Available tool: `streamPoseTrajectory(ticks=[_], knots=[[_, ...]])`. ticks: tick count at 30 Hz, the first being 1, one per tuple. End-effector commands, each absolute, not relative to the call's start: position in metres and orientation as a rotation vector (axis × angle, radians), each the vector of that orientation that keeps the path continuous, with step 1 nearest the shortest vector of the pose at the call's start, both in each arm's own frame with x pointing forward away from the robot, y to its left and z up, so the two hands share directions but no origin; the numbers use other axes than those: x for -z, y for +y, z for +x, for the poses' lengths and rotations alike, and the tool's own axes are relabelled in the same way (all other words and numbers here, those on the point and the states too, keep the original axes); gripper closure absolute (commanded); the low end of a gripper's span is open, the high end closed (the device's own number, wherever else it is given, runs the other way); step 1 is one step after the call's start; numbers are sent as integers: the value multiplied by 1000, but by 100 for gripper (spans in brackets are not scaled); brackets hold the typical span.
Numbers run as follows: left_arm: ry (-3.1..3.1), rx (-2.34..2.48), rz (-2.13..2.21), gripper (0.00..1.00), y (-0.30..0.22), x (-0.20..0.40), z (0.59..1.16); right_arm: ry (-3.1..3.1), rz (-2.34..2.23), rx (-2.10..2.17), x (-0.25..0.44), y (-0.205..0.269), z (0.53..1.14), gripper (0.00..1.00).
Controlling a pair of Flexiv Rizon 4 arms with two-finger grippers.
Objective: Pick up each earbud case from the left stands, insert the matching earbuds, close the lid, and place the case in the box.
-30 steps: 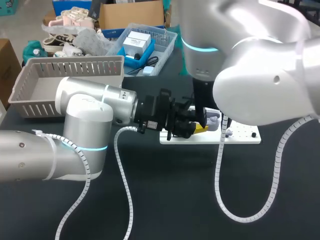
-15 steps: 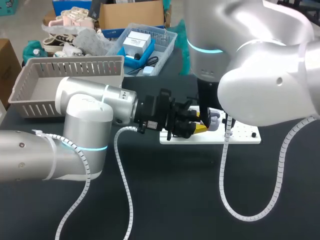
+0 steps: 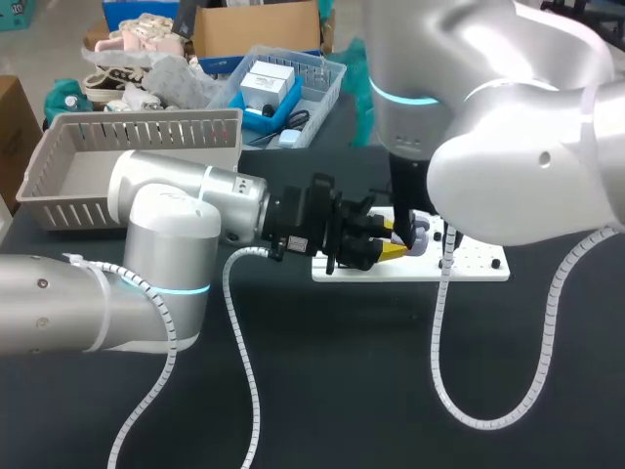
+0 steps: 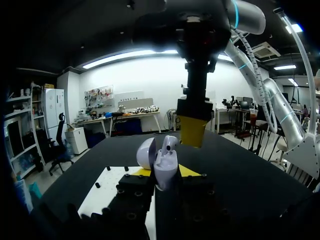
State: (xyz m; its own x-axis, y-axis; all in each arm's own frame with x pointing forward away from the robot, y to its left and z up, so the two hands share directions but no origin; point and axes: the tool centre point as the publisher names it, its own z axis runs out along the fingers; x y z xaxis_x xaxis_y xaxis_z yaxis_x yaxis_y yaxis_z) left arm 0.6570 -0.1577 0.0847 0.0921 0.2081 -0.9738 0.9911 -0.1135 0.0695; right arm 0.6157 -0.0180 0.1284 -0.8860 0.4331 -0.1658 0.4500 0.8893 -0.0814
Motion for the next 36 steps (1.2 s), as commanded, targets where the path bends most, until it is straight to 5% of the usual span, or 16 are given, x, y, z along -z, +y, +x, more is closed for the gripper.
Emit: streamPoseTrajectory(ticks=[1,36], knots=[[1251,1113,1482,100,-157,-85,656,2903,690,181,-126,-19,617,52],[1251,1113,1482,100,-157,-85,656,2883,645,28,-141,-33,619,43]])
